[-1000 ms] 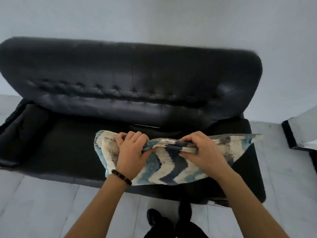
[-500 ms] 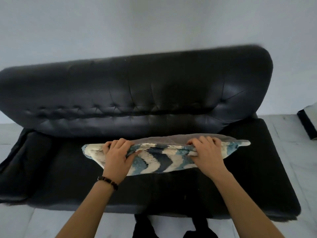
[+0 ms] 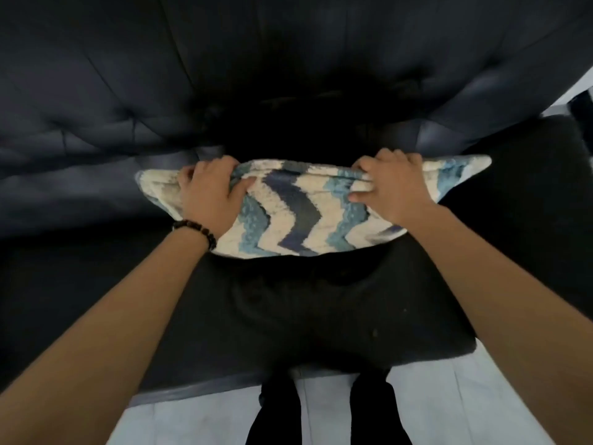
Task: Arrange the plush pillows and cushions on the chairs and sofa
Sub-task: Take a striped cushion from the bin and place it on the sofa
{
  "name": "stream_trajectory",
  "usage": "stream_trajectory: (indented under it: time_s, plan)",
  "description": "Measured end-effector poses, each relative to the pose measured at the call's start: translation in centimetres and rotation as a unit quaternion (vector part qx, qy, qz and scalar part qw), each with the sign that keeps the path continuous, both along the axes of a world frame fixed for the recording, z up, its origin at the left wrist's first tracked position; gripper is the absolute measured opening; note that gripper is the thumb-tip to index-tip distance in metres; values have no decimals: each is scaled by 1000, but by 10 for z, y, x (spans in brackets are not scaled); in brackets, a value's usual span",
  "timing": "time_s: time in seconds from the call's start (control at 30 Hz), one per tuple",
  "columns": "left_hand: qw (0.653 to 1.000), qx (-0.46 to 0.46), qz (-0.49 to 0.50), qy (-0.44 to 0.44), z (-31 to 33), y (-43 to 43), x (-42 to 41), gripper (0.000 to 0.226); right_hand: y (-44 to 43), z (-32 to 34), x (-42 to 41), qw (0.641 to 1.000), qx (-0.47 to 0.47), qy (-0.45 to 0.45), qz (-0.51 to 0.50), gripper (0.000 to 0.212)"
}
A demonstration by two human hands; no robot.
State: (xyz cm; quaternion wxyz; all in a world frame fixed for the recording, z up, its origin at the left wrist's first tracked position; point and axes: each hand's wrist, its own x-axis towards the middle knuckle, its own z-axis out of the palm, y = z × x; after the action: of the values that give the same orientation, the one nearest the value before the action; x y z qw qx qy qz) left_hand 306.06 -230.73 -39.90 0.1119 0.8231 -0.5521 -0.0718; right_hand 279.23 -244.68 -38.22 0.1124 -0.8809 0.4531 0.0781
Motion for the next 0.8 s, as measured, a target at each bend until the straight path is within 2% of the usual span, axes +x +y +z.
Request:
stream_trajectory:
  time_s: [0.17,0.3,0.4,0.5,0.67,0.8]
  plan:
    - [993,99,-16,-61,-110,-41,19,40,-49,-109,23,999,-21,25,27,54]
    - [992,30,-13,-119,-163,-51,12,40,-55,-168,23,991,-124,18,48,55]
    - [988,-13,-40,-146,-167,-47,7,43,-55,-174,17,980,-167,10,109,54]
    - [987,-41,-45,-146,-151,-42,9,44,-66,-154,13,973,-171,-5,157,67]
    - [985,-93,-37,-143,-131,-62,30,47,-94,-133,24,963,-203,-71,163,72]
    - [981,-74,-21,-179,-157,-78,37,54,-95,-167,43,961,-244,-47,118,64]
